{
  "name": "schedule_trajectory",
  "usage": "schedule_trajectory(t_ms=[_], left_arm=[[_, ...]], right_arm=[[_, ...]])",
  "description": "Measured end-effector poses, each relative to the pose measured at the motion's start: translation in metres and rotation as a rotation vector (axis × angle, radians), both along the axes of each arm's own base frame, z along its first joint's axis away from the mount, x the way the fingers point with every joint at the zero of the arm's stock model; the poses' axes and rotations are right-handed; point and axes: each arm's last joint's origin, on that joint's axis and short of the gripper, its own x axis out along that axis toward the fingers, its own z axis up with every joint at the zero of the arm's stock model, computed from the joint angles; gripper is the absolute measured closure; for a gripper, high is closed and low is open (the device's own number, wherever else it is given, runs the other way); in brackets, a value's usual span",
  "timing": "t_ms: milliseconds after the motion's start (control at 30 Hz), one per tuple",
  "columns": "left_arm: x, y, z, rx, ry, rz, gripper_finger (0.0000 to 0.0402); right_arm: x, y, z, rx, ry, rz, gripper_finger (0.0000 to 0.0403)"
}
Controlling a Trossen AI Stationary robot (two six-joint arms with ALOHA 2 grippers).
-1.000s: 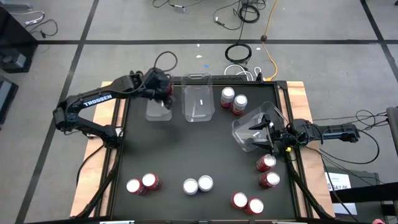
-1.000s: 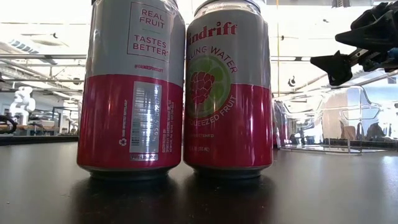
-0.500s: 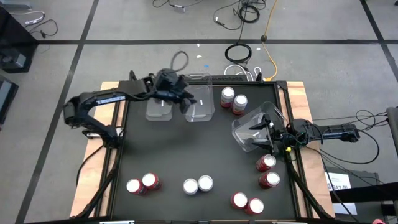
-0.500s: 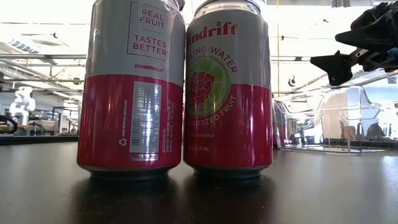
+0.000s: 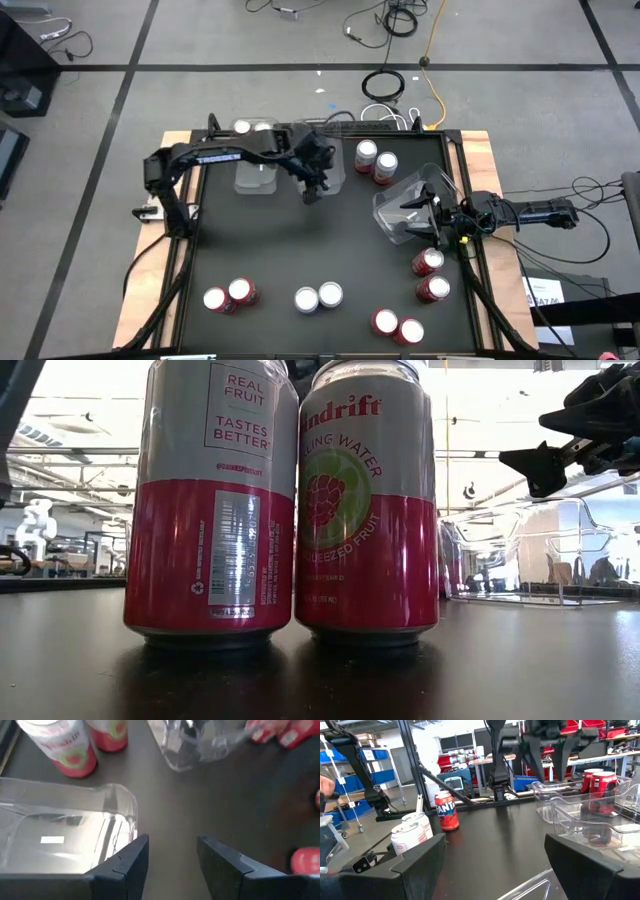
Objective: Sort soda cans
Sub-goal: Adjust the middle transparent bin
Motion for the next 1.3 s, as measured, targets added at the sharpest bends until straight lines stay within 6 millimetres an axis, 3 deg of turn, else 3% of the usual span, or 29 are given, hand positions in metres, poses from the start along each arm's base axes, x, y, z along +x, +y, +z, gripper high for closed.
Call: schedule_trajectory(t_ms=[767, 1133, 1300], left_arm=[[0.015, 0.001, -0.051, 0.153, 0.229, -0.09, 0.0226], [0.023, 0.005, -0.085, 0.165, 0.337, -0.098, 0.0226], [0.024, 0.006, -0.091, 0.196, 0.369, -0.083, 0.0234]], right_arm=[[0.0, 0.0, 0.0, 0.0, 0.004, 0.0, 0.0069], [0.0, 0.0, 0.0, 0.0, 0.005, 0.0, 0.0069], [0.0, 0.0, 0.0, 0.0, 0.003, 0.0, 0.0069]])
